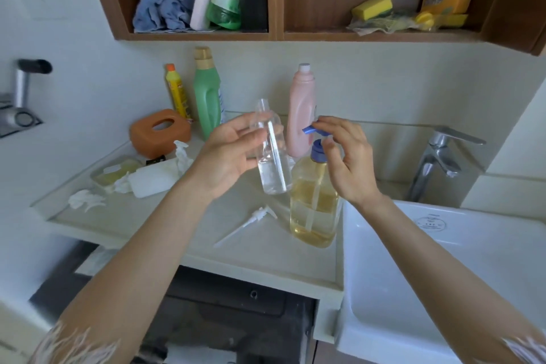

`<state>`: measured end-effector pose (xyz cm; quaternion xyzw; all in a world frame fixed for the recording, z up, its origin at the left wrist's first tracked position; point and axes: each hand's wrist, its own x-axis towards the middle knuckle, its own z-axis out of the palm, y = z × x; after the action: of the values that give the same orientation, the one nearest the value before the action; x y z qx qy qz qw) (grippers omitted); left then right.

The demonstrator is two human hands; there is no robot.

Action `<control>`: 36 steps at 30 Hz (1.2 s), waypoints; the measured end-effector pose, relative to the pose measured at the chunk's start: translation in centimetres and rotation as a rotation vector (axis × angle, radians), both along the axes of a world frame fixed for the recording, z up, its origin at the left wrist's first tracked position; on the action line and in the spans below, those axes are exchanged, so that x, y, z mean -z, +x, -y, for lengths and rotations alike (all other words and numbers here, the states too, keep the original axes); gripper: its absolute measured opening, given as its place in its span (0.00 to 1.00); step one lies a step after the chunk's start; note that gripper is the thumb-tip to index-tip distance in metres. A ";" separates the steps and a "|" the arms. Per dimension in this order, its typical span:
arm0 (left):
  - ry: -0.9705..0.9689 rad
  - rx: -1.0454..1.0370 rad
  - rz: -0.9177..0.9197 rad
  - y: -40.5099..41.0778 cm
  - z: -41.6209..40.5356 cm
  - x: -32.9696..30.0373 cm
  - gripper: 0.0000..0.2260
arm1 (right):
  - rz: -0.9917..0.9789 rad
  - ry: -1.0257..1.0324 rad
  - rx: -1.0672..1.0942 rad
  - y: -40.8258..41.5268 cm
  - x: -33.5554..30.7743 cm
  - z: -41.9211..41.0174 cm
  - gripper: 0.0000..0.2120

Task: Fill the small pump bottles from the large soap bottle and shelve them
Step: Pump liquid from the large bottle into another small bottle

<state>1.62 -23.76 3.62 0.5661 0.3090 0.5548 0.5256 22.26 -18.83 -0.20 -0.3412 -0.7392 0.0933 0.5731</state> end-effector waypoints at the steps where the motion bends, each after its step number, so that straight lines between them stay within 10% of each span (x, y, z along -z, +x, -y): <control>1: 0.012 0.065 -0.006 -0.3 0.5 -0.4 0.18 | 0.002 -0.002 -0.016 0.0 0.1 0.0 0.15; 15: 0.060 -0.129 -0.057 0.9 2.3 -1.9 0.31 | 0.010 0.026 -0.055 0.4 0.2 -0.4 0.13; 26: 0.072 -0.392 -0.483 4.7 -0.1 3.7 0.14 | 0.008 0.096 -0.041 0.1 0.8 -0.9 0.13; 36: 0.117 -0.381 -0.397 5.2 -1.4 3.9 0.15 | -0.009 0.067 -0.055 0.3 -0.4 -0.8 0.13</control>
<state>6.82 -22.41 -0.30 0.6249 0.4742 0.5387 0.3073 22.56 -18.06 0.18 -0.3008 -0.7483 0.0857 0.5850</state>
